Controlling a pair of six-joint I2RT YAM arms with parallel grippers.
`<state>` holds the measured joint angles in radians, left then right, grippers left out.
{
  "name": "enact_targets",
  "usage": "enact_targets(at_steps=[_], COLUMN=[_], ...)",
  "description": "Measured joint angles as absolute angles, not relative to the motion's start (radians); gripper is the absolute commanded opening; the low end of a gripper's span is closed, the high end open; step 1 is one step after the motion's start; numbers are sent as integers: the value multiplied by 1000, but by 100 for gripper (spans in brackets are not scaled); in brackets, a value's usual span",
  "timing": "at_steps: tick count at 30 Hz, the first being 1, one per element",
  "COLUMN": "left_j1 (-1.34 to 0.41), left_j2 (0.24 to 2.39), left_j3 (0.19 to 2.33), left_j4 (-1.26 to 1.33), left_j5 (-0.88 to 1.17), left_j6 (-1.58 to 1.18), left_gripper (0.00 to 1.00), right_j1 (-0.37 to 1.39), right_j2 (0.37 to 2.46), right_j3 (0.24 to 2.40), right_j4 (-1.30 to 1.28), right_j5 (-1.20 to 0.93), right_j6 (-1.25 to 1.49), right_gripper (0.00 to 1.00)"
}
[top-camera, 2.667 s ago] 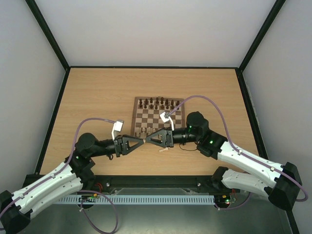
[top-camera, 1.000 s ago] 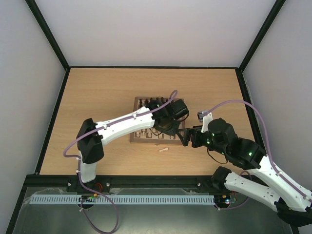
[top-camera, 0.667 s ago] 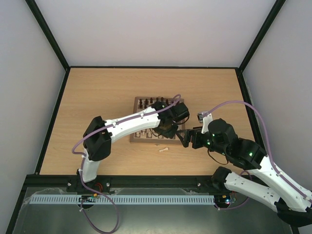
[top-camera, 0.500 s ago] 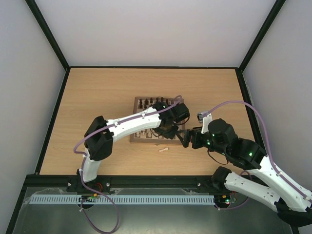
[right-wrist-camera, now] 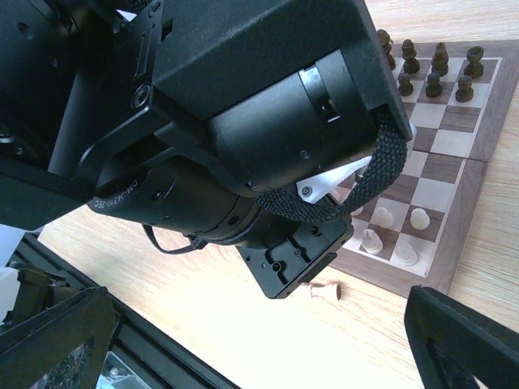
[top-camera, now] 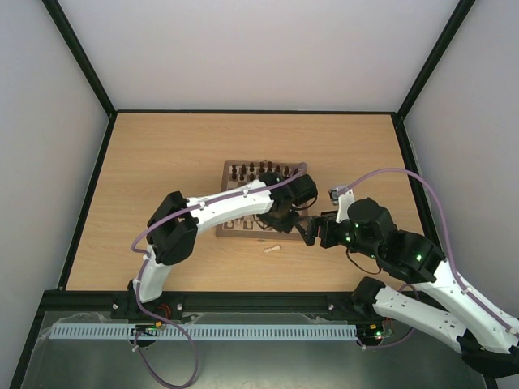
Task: Set up the chess pieces on the board
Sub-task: Place the chess piece on the chessboard.
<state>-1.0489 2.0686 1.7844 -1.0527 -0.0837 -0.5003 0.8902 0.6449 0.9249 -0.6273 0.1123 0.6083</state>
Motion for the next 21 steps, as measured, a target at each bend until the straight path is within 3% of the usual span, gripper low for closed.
enact_targets(at_steps=[21], left_j1=[-1026], left_j2=[2147], left_j3=[1830], left_j4=[-1036], left_j5=[-76], left_j6=[-476], left_gripper=[13], right_j1=[890], right_j2=[605], right_j3=[923], right_j4=[-643], right_j5=[106], right_j6=[608], right_gripper=[99])
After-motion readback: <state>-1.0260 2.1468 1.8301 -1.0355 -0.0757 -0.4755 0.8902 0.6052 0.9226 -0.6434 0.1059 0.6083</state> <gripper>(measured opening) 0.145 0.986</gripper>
